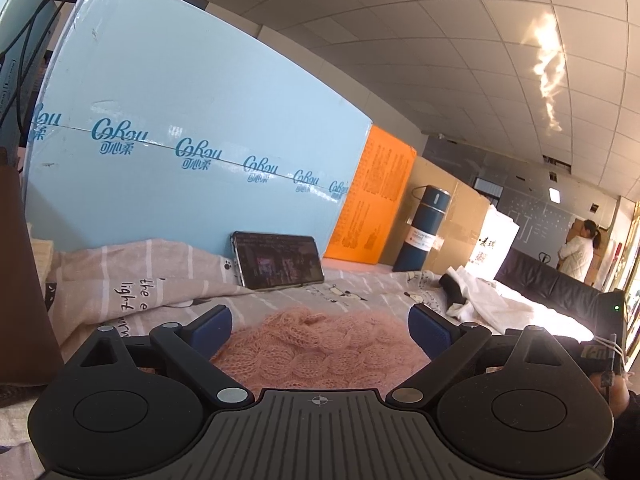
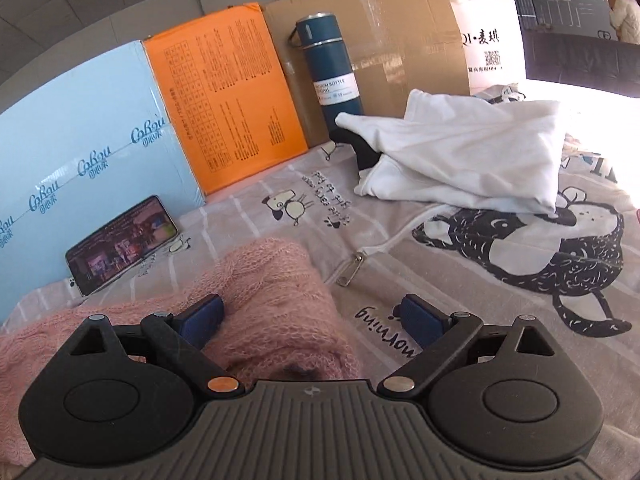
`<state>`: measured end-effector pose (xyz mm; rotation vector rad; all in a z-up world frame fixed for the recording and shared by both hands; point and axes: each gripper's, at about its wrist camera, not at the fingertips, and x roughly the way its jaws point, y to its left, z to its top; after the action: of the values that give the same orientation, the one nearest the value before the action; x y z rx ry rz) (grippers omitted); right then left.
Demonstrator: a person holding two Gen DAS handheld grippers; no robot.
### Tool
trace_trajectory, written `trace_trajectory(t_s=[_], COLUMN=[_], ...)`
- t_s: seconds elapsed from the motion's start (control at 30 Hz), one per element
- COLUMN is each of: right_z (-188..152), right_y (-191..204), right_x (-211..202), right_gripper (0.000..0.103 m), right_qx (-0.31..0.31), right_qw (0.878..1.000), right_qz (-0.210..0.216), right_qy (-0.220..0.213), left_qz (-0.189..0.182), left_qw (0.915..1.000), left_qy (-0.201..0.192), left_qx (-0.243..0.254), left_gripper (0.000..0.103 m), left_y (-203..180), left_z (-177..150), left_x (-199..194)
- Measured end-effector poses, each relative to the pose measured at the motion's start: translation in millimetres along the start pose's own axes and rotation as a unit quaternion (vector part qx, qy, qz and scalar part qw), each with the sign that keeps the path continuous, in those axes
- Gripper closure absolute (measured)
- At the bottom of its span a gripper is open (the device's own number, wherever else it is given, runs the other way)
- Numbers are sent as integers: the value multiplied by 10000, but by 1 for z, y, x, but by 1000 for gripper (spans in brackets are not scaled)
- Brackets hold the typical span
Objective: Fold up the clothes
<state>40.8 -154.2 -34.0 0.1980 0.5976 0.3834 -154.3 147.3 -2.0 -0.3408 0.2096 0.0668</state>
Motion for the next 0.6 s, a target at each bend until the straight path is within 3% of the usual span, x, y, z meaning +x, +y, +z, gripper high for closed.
trace_trajectory(t_s=[0.1, 0.23, 0.33, 0.6], right_z=[-2, -5, -5, 11], right_y=[3, 8, 17, 9], right_x=[4, -2, -15, -43], right_gripper=[14, 58, 75, 82], right_qx=[-7, -9, -291, -369], right_qw=[9998, 9983, 9974, 9898], right_qz=[176, 583, 529, -103], right_qy=[92, 37, -384, -1371], left_qz=[-17, -37, -45, -174], left_qw=[10000, 10000, 10000, 9998], left_qy=[15, -3, -21, 48], left_qx=[-7, -26, -42, -23], left_gripper=[6, 6, 6, 6], left_y=[0, 0, 1, -1], left_z=[0, 1, 1, 1], left_x=[0, 0, 0, 0])
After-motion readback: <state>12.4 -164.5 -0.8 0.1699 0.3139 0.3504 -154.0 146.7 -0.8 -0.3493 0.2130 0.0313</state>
